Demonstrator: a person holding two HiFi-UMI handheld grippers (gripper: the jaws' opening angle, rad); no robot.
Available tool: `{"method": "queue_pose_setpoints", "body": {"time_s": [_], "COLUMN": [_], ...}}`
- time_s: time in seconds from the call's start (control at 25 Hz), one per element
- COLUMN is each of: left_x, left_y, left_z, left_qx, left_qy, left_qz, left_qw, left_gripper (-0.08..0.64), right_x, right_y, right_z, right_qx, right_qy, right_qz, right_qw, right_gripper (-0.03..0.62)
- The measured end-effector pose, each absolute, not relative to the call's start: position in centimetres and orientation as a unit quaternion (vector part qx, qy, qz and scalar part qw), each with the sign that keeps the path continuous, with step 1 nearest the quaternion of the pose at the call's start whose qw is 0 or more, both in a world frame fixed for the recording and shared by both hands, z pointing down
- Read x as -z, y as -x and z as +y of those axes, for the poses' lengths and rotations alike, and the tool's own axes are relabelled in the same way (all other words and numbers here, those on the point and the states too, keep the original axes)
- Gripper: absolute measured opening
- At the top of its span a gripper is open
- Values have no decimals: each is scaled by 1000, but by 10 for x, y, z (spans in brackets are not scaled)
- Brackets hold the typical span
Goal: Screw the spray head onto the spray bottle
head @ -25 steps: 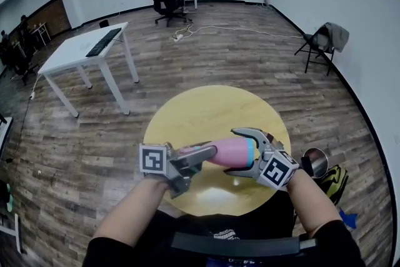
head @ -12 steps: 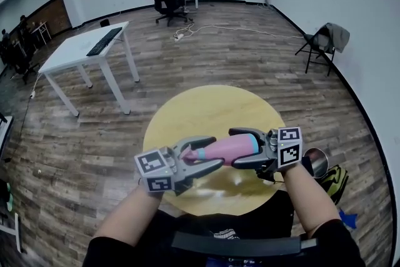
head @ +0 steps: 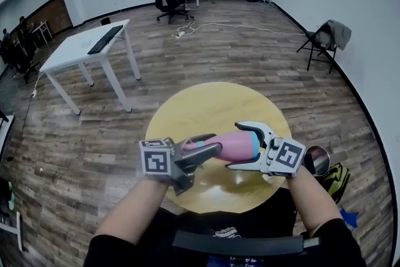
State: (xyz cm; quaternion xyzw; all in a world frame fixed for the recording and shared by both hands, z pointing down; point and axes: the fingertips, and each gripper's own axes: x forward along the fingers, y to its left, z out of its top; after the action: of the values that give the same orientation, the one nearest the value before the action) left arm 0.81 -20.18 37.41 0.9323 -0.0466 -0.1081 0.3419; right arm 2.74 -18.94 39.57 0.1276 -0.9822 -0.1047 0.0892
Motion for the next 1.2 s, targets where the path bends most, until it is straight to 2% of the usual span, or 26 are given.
{"method": "queue_pose_setpoints", "body": {"time_s": [0.2, 0.28, 0.36, 0.44, 0.6, 0.72, 0.84, 0.88, 1.08, 1.2], "left_x": [-385, -387, -385, -385, -374, -361, -360, -360, -356, -357], "left_y": [-10, -8, -10, -12, -12, -11, -13, -14, -13, -10], "left_z": [-210, -211, -211, -207, -188, -179, -169, -169, -178, -187], "left_qx": [104, 105, 102, 85, 58, 76, 69, 68, 85, 99], "left_qy": [-906, -900, -903, -925, -976, -985, -991, -991, -984, -972], "left_qz": [-51, -54, -58, -70, -88, -86, -76, -75, -66, -55], "left_qw": [408, 421, 414, 365, 190, 127, 84, 83, 142, 207], "left_gripper": [319, 319, 318, 316, 316, 316, 316, 316, 321, 322], "right_x": [-414, -416, -411, -400, -384, -384, -381, -380, -369, -369], "right_y": [-31, -29, -28, -30, -49, -53, -42, -41, -42, -37], "right_z": [-191, -190, -190, -193, -211, -210, -201, -200, -202, -198], "right_qx": [248, 272, 249, 135, -154, -226, -225, -219, -182, -90], "right_qy": [-168, -173, -168, -155, -108, -81, -55, -54, -73, -85], "right_qz": [-938, -930, -943, -975, -982, -969, -970, -972, -977, -991], "right_qw": [173, 174, 142, 78, -34, -64, -69, -71, -85, -48], "right_gripper": [480, 480, 479, 486, 494, 512, 511, 488, 486, 485]}}
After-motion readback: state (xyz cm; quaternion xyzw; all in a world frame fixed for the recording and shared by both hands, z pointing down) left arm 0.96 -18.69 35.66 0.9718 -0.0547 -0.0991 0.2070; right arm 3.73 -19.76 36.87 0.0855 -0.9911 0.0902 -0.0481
